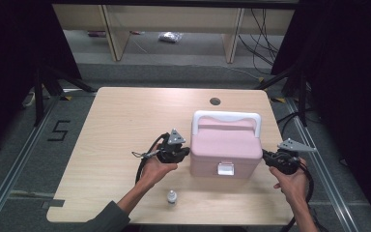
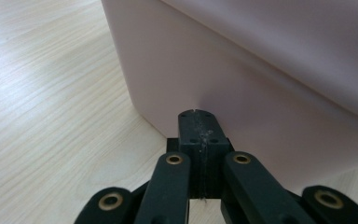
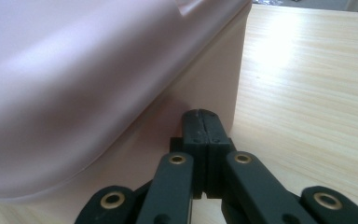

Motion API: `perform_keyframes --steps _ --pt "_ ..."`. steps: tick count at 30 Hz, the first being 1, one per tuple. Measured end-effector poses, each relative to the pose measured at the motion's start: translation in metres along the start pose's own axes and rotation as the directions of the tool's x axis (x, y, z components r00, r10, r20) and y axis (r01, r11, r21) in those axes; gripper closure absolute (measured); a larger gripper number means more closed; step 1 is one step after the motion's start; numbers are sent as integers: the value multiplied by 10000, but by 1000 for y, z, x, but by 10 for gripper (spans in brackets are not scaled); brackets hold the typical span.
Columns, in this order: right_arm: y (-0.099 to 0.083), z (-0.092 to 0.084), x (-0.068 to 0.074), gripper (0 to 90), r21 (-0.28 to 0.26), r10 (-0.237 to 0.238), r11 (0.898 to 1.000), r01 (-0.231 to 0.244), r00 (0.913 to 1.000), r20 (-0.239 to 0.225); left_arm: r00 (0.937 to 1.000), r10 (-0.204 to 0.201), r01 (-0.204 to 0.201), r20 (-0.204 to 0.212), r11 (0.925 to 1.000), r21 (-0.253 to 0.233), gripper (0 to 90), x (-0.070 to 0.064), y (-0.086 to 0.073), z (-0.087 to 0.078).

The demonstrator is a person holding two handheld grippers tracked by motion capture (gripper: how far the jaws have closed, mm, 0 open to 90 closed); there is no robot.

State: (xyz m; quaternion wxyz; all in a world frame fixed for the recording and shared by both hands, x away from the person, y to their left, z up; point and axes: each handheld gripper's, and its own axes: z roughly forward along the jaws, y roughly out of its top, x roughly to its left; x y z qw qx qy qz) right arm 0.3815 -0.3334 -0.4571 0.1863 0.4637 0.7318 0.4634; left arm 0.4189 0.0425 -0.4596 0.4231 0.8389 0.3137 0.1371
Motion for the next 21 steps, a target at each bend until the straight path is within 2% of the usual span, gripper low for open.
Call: perform_keyframes --steps 1,2,3,4,6,7,8,9,11,12,13,14,16,17,18,21 --pt "1 1 3 900 -38 -74 10000 74 10000 -40 9999 1 -1 -109 10000 32 897 0 -1 -2" --pt "2 1 2 900 63 -362 9993 362 9993 38 9999 13 -13 -122 10000 63 897 1 -2 -4" --pt "2 3 4 900 87 -212 9997 214 9996 -174 9998 44 -43 -172 10000 85 898 1 -2 -6" --pt "2 3 5 900 154 -312 9994 312 9995 -33 9997 91 -89 -215 9999 119 898 2 -3 -8" --pt "2 5 9 900 174 -112 9998 115 9998 -164 9995 136 -132 -295 9998 134 897 4 -4 -12" --pt "2 6 9 900 10 -457 9990 457 9987 -210 9995 -82 82 -318 10000 -5 898 3 -5 -14" --pt "3 6 13 900 243 -214 9995 220 9994 -263 9995 -82 82 -318 10000 -5 898 3 -5 -14" --pt "3 7 13 900 88 -646 9979 649 9976 -234 9989 123 -120 -457 9999 83 898 5 -6 -20" --pt "4 9 17 900 205 -546 9983 554 9978 -379 9984 154 -147 -542 9998 125 898 7 -7 -25" --pt "4 11 21 900 227 -315 9992 325 9985 -439 9983 122 -118 -574 9999 73 898 8 -8 -28" --pt "5 12 24 900 280 -346 9990 361 9979 -542 9977 191 -185 -652 9998 94 898 10 -9 -30" --pt "5 14 23 900 156 -692 9974 699 9966 -443 9976 183 -176 -668 9998 115 898 11 -10 -32" --pt "7 16 29 900 295 -751 9966 765 9961 -457 9979 38 -33 -650 10000 81 898 14 -13 -35" --pt "7 18 32 900 199 -602 9979 611 9971 -459 9979 38 -33 -650 10000 81 898 14 -13 -35" --pt "9 19 31 900 251 -956 9950 967 9945 -435 9980 41 -37 -632 10000 67 898 15 -16 -38" --pt "9 22 33 900 218 -905 9955 917 9947 -492 9974 30 -25 -716 10000 69 898 16 -19 -42"
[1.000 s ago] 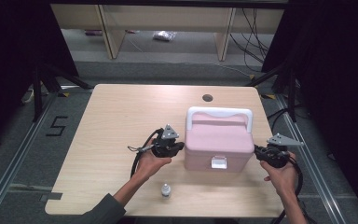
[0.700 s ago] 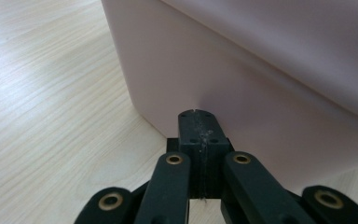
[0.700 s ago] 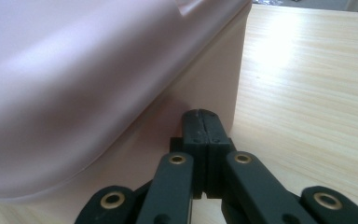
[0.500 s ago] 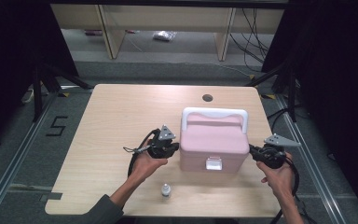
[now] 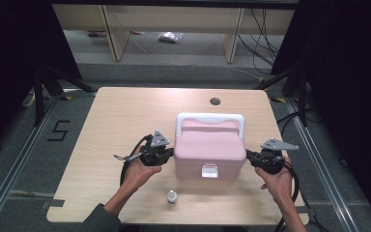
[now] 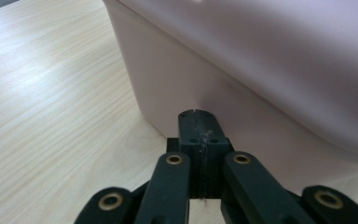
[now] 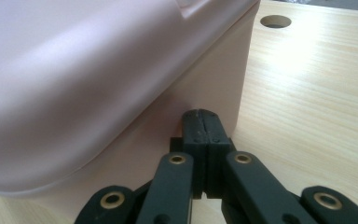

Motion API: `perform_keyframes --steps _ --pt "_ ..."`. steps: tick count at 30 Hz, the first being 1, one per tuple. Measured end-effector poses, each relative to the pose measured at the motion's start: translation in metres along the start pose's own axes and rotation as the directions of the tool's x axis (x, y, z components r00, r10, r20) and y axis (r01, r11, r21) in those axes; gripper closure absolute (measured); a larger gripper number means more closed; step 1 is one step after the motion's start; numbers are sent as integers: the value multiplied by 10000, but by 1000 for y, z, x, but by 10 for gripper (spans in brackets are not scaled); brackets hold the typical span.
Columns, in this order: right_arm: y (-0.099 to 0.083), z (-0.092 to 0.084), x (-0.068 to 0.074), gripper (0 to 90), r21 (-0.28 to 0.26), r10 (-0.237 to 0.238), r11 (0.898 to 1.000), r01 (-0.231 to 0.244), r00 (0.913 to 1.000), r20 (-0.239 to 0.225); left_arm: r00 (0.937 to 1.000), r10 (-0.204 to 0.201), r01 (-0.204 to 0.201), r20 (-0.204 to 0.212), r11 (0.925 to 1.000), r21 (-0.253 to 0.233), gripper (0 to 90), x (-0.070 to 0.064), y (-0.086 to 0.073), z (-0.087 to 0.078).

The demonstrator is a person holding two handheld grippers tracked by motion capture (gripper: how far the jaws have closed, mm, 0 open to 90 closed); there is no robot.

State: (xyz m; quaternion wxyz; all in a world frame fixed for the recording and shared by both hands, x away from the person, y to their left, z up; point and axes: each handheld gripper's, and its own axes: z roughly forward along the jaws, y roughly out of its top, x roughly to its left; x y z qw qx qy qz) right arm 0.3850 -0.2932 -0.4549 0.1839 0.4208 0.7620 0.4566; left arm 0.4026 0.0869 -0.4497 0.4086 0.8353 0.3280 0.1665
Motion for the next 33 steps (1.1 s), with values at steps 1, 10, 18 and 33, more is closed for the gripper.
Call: perform_keyframes --steps 1,10,18,33 --pt "0 1 4 900 153 463 9988 -460 9987 -202 10000 0 0 0 10000 0 898 0 0 0" --pt "1 2 1 900 93 30 10000 -28 9998 -221 10000 -54 55 12 10000 -36 897 0 -2 -1" --pt "1 3 1 900 81 10 10000 -9 9998 -214 9999 -55 55 115 10000 -19 897 1 -3 -1" --pt "-5 -9 -5 803 555 -186 9983 158 9986 499 9982 -597 597 23 9982 67 745 18 -9 0"
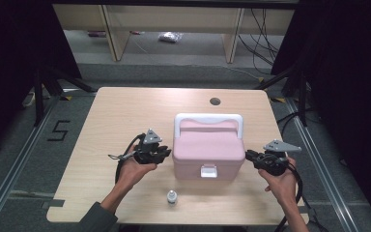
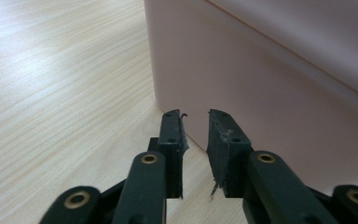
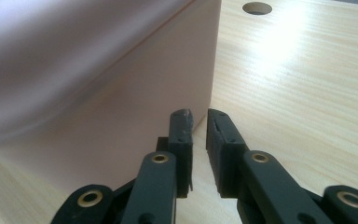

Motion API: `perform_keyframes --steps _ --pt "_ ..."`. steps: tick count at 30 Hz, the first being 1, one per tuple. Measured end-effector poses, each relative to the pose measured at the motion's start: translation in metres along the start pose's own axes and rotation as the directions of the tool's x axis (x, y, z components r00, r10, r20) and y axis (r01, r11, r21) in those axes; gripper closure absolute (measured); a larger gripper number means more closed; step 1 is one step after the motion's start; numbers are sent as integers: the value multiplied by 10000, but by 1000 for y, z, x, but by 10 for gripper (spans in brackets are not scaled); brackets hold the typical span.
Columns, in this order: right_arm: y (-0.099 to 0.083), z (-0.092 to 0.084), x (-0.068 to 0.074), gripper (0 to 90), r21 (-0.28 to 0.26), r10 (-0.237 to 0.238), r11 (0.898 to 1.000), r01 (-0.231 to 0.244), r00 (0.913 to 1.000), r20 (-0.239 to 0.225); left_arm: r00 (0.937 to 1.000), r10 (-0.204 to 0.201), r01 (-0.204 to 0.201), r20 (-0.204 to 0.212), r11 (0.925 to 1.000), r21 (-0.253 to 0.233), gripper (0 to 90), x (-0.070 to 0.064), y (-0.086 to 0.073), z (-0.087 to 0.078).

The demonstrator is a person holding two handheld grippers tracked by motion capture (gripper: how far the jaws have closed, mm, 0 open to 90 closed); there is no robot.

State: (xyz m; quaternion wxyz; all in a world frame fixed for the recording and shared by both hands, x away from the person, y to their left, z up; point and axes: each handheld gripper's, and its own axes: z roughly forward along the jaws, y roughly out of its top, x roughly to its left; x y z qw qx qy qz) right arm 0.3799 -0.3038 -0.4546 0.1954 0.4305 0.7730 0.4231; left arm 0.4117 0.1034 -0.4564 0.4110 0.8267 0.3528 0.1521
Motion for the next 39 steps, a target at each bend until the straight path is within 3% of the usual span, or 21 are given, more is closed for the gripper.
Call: perform_keyframes --steps 5,6,13,14,15,16,18,20,21,23,24,25,28,29,31,34,39 --pt "-5 -5 -1 766 27 137 9999 -137 9999 -67 10000 26 -26 -23 10000 7 686 0 1 0" --pt "-5 -6 0 764 73 159 9998 -158 9998 -150 9998 180 -179 -33 9997 138 679 0 2 0" --pt "-9 -11 1 736 68 170 9998 -170 9998 -57 9999 86 -87 87 9999 128 616 4 6 -4" --pt "-11 -11 3 732 132 541 9985 -539 9983 -216 9999 44 -45 114 9999 98 616 5 7 -4" --pt "-11 -13 3 725 160 555 9983 -552 9983 -202 10000 16 -16 78 10000 76 606 6 7 -5" --pt "-13 -15 1 704 59 203 9998 -202 9997 -134 9997 -95 96 208 9999 -49 595 7 8 -6" --pt "-14 -17 5 688 152 679 9976 -676 9975 -210 9991 -138 136 390 9999 55 572 9 9 -7" --pt "-14 -21 2 661 103 323 9994 -323 9995 13 9992 -226 225 342 9997 18 552 9 9 -6" --pt "-16 -22 6 643 113 847 9964 -845 9963 -147 9991 -172 168 376 9998 108 541 10 9 -7" --pt "-16 -23 4 632 39 619 9981 -619 9981 3 9994 -21 14 336 9997 230 528 12 10 -7" --pt "-19 -25 8 623 23 1128 9936 -1128 9935 -140 9995 -28 20 303 9996 283 501 12 11 -7" --pt "-20 -27 7 617 -95 732 9973 -731 9973 104 9997 -49 42 243 9995 313 494 12 12 -6" --pt "-23 -29 11 603 15 936 9956 -936 9956 56 9995 -52 41 319 9993 365 474 12 14 -7" --pt "-23 -30 10 595 19 542 9985 -542 9984 153 9995 -59 48 300 9993 361 464 12 15 -8" --pt "-25 -32 16 575 19 691 9976 -692 9971 324 9995 -125 117 277 9995 305 450 13 16 -11" --pt "-29 -37 20 544 192 145 9997 -155 9987 499 9994 -290 286 168 9993 237 432 20 18 -15" --pt "-33 -41 27 516 324 222 9992 -229 9995 236 9990 -395 391 207 9990 199 427 23 18 -19"
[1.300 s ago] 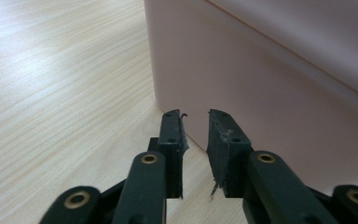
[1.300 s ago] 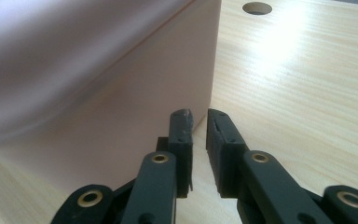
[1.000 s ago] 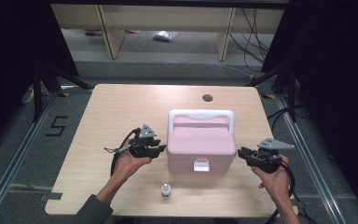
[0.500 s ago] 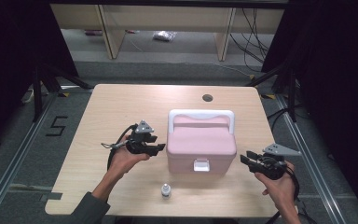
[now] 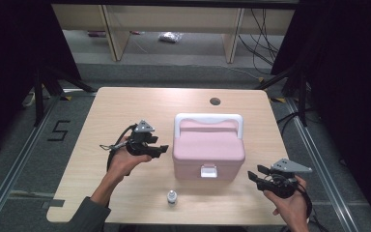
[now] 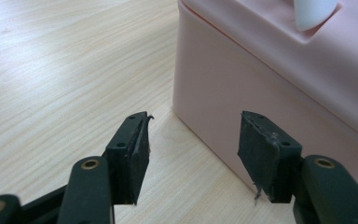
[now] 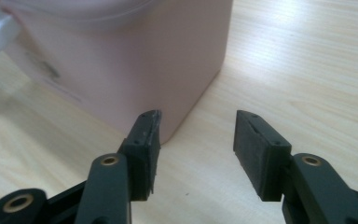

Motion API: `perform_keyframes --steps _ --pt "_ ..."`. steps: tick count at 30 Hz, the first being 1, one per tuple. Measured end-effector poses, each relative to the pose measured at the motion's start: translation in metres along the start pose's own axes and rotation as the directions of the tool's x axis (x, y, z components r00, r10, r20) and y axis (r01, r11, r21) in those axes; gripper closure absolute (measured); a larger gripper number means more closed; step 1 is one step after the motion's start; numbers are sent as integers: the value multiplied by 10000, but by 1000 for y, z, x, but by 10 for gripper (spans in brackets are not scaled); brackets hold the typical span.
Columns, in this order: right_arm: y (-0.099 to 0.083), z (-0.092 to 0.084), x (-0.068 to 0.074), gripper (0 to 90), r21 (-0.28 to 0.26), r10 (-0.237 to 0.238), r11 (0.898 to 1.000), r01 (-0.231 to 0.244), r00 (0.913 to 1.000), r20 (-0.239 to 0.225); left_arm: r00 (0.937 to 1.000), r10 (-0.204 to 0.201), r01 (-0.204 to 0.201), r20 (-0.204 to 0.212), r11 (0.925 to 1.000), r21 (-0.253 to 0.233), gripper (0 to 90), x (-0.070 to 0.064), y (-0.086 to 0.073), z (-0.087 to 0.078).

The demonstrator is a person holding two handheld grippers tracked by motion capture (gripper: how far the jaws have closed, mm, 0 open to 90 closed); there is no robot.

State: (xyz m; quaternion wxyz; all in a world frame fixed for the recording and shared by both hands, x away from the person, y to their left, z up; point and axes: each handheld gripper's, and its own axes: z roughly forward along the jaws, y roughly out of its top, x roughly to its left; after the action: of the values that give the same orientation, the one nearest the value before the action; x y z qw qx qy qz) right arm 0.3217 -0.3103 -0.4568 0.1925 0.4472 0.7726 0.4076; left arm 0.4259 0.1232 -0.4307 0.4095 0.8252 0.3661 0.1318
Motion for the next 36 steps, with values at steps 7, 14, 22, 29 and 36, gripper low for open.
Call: perform_keyframes --steps 7,14,22,29,36 --pt "-7 -5 14 459 166 -4 9999 7 9999 -140 9998 -138 138 150 9999 1 402 -1 1 -1" --pt "-15 -9 28 439 328 319 9990 -304 9984 -462 9997 -208 209 126 9997 -88 397 0 2 -3" --pt "-23 -8 43 433 489 -177 9985 227 9950 -986 9995 -127 127 276 9999 -8 394 2 2 -5" --pt "-23 -5 57 425 622 -532 9962 612 9910 -1227 9996 -161 160 235 9999 44 393 0 2 -4" --pt "-18 3 70 416 713 -1027 9907 1156 9811 -1638 9997 -92 89 242 9999 137 392 1 1 -4"
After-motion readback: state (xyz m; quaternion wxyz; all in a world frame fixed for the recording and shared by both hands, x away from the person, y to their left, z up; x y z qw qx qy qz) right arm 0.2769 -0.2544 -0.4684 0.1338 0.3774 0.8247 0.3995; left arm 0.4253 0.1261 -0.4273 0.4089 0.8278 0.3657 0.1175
